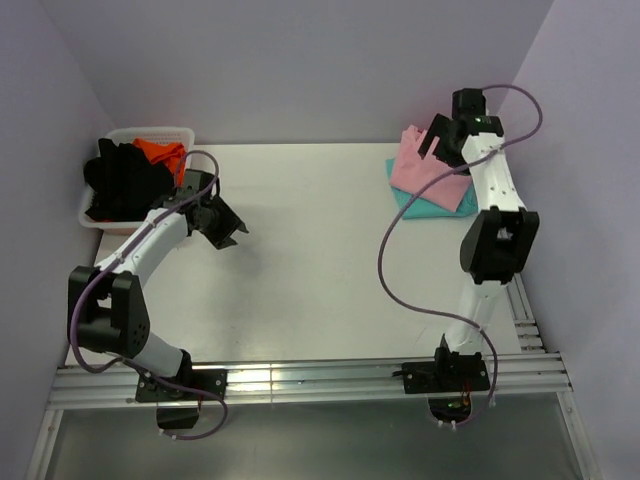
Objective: Fold and stack the t-shirts
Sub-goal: Neatly place the folded tshirt to the corner
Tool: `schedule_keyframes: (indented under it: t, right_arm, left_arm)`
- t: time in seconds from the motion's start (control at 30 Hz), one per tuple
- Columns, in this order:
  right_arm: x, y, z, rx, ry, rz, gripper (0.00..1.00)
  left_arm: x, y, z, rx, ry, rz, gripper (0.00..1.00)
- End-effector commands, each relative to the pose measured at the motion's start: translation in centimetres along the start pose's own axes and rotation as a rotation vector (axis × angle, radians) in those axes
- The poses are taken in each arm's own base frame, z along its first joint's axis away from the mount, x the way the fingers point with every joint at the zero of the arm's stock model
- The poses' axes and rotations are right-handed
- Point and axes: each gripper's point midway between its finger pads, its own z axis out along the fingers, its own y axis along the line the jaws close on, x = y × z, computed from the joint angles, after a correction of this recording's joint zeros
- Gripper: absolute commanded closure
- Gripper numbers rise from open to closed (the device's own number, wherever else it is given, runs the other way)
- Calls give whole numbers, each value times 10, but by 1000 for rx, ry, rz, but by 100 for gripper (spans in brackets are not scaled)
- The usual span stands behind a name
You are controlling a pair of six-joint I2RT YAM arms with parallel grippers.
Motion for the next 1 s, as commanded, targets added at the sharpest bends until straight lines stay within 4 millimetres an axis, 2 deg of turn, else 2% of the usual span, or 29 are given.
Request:
schedule_keyframes:
  t: [0.0, 0.03, 0.07, 0.1, 0.13, 0.17, 0.2, 0.23, 0.27, 0.33, 0.47, 0.57, 0.6, 0.67, 0.83, 0.97]
  right_arm:
    - [-27, 18, -113, -110, -203, 12, 0]
    - [-21, 24, -139, -128, -229, -2, 0]
    - [-5, 20, -140, -107, -199, -17, 0]
    - [6, 25, -148, -105, -200, -40, 0]
    - [10, 21, -167, -87, -243, -46, 0]
    - [33, 29, -166, -89, -216, -82, 0]
    - [40, 30, -171, -90, -219, -69, 0]
    - [44, 31, -185, -118, -243, -59, 0]
    - [56, 30, -182, -122, -223, -55, 0]
    - [58, 29, -194, -148, -244, -40, 0]
    - [62, 22, -208, -133, -252, -45, 0]
    - [60, 14, -215, -108, -268, -55, 0]
    - [59, 12, -217, -100, -279, -63, 0]
    - [58, 10, -221, -98, -285, -65, 0]
    - [61, 8, -222, -92, -268, -71, 0]
    - [64, 8, -220, -97, -264, -74, 0]
  left_arm:
    - [-16, -21, -32, 51, -84, 67, 51]
    - [-22, -28, -42, 70, -116, 79, 51]
    - [-25, -30, -47, 77, -132, 86, 51]
    - [-30, -37, -54, 97, -156, 101, 51]
    - [-34, -41, -62, 114, -183, 109, 51]
    - [-37, -44, -66, 123, -199, 116, 51]
    - [-41, -49, -72, 138, -216, 129, 51]
    - [-43, -51, -74, 145, -227, 136, 51]
    - [-45, -53, -76, 151, -234, 143, 51]
    - [-48, -57, -78, 157, -250, 164, 51]
    - [-60, -64, -90, 165, -306, 223, 51]
    - [-65, -72, -102, 187, -333, 262, 49]
    - [-72, -73, -107, 174, -365, 269, 48]
    - [-72, -74, -107, 168, -354, 275, 48]
    - [-72, -80, -114, 177, -349, 285, 40]
    - [-75, -79, -122, 168, -368, 282, 29]
